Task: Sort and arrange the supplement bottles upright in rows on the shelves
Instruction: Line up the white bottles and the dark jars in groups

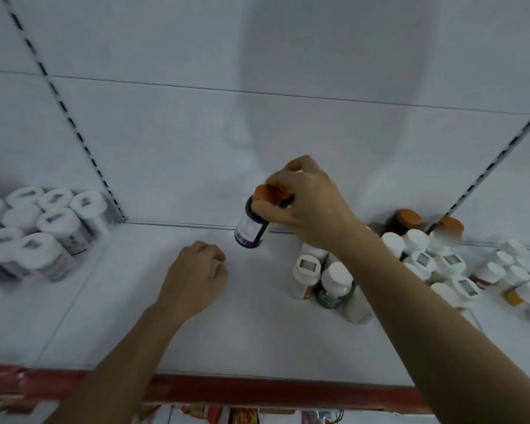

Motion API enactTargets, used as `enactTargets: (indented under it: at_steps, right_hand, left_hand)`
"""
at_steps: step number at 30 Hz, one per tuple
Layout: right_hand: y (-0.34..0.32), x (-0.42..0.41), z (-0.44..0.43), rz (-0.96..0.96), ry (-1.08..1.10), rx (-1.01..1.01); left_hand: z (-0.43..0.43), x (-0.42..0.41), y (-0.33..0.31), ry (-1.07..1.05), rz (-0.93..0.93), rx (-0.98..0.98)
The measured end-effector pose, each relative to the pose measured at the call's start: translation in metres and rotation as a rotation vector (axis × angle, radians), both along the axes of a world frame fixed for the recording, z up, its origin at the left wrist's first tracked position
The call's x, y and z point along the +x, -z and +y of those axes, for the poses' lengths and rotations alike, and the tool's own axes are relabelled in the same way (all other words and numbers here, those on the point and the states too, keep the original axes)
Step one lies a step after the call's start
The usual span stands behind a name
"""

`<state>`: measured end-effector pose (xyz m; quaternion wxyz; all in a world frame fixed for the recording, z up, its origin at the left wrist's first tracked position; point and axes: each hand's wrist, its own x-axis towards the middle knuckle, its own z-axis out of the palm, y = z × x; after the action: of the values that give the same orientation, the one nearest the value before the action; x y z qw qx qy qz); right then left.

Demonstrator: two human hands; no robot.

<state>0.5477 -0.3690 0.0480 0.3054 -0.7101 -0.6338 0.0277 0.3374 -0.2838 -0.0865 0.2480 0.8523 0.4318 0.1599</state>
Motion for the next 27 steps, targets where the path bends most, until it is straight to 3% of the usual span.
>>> enactTargets:
  at_steps: [3,7,11,16,19,23,27]
  right_hand:
    - [0.020,-0.033,0.027,-0.072,-0.094,-0.130]
    - [0.043,-0.067,0.058,-0.164,-0.140,-0.220]
    - [0.054,-0.080,0.074,-0.188,-0.156,-0.295]
    - [0.047,-0.063,0.068,-0.034,-0.228,-0.375]
    - [0.034,-0.038,0.045,-0.005,-0.128,-0.340]
    - [0.022,0.007,0.002,-0.115,0.050,-0.314]
    - [0.016,0.058,-0.047,-0.155,0.241,-0.304]
  left_hand:
    - [0.016,-0.045,0.006,-0.169,0.140,0.112]
    - [0.013,-0.078,0.016,-0.211,0.143,0.111]
    - [0.005,-0.092,0.026,-0.175,0.050,0.160]
    - [-0.003,-0.088,0.020,0.024,0.034,0.173]
    - [-0.013,-0.073,0.018,0.201,0.047,0.174]
    - [-0.022,-0.042,0.009,0.418,0.017,0.098]
    - [-0.026,0.003,-0.011,0.456,-0.131,0.089]
